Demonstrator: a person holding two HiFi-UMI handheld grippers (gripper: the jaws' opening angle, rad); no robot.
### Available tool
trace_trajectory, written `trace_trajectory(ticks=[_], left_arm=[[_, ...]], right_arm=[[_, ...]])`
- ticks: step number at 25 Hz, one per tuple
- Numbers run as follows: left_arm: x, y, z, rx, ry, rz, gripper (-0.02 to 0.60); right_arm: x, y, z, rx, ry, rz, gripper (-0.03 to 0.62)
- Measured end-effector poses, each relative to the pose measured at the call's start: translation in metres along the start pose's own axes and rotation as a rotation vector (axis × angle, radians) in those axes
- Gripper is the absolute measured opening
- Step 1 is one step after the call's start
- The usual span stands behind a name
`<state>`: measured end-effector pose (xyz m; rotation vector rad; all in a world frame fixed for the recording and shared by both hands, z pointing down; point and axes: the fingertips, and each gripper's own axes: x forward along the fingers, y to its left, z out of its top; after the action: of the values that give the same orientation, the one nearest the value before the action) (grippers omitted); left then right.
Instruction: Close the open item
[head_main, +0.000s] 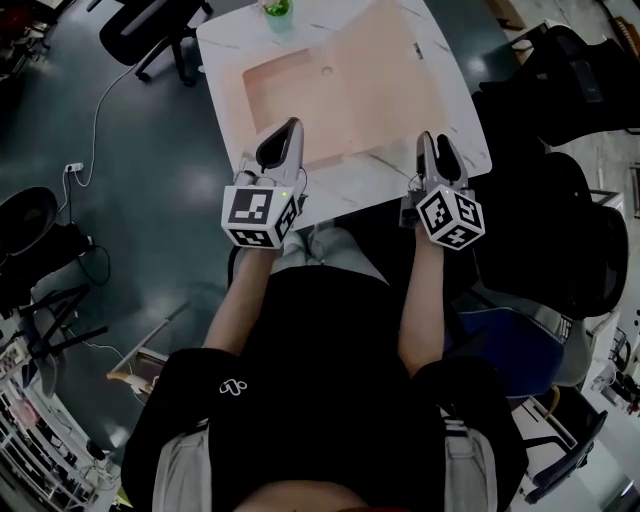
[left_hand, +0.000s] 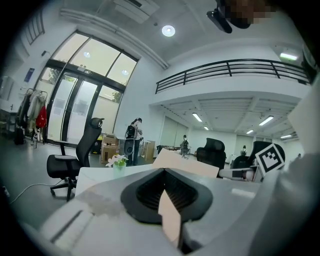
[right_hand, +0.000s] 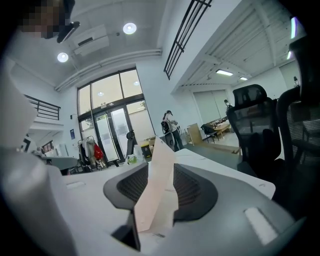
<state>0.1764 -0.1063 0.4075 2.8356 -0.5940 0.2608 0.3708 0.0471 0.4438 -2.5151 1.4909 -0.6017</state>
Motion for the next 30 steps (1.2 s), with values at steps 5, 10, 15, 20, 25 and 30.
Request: trace_trajectory(ticks=[5,10,15,20,25,30], left_arm=[[0.003,0.003,-0.001,0.014,0.021,0.024,-0.001],[0.008,0.0,-0.017,0.009,0.068,0.031,0.0],[0.007,-0.01,-0.031,0.014,0.107,0.03,-0.002],[-0.003,-0.01,-0.046,0.005,0.141,0.045,0.0],[-0.009,-0.006,-0.051,-0.019,0.142,0.053,-0.002],[-0.018,0.005,-0.052,-0.037,0.134,0.062,-0.002]], right_arm=[[0.012,-0.015,0.0,0.023,-0.002,-0.006,0.156],[0.025,-0.015,-0.001,0.014,0.001,0.03,0.137],[0.029,-0.017,0.0,0.001,-0.005,0.046,0.054],[0.029,-0.01,0.004,-0.024,-0.019,0.07,0.018],[0.023,0.013,0.006,-0.1,-0.021,0.105,0.008],[0.016,0.048,0.007,-0.194,-0.023,0.151,0.0]])
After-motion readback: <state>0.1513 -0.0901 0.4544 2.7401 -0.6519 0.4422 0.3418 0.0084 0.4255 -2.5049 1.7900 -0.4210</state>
